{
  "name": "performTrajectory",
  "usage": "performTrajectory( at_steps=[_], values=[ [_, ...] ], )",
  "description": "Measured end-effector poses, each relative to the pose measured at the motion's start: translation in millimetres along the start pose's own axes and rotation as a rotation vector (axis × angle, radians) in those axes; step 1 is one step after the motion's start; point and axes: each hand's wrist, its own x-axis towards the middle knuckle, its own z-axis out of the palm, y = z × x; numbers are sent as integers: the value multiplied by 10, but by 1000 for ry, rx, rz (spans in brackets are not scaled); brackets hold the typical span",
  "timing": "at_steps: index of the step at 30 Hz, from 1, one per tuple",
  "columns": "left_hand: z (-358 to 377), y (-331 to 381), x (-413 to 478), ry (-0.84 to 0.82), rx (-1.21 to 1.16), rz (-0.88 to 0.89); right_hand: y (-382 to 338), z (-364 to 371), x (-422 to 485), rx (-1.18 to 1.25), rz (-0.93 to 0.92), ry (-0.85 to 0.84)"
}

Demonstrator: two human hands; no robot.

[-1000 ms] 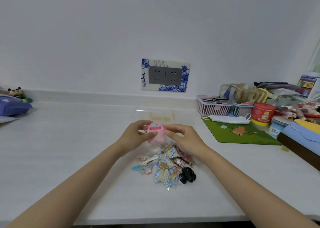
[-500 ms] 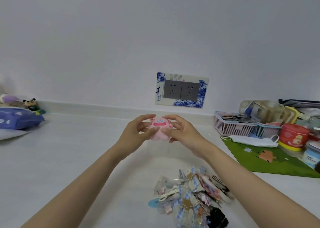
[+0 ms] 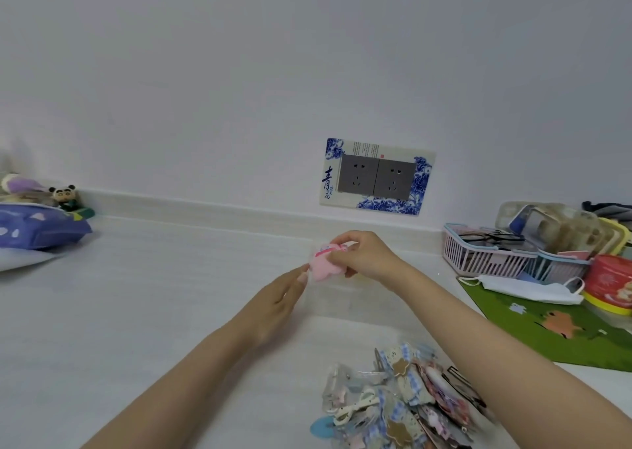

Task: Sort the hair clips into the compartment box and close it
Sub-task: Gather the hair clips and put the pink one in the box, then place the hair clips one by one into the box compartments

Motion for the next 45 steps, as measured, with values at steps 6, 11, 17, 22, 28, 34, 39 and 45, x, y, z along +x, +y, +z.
performTrajectory(
  at_steps=[6, 11, 17, 22, 28, 34, 39, 45],
  values=[
    [56, -12, -14, 27, 44, -11, -69, -11, 58, -294, -95, -43],
    [65, -41, 44, 50, 163, 3, -29, -34, 2, -309, -122, -50],
    [71, -18, 44, 75, 245, 17, 197, -31, -153, -345, -168, -180],
    [96, -142, 68, 24, 387, 109, 331, 3, -219, -361, -176, -193],
    [64, -19, -3, 60, 419, 126, 270, -131, -413, -295, -241, -107],
    [221, 466, -161, 53, 303, 203, 314, -559, -1020, -185, -218, -73],
    [556, 557, -140, -307, 331, 23, 606, -628, -1316, -322, 4, -219],
    [696, 552, -196, -335, 190, -58, 787, -587, -1335, -438, 69, -254]
  ],
)
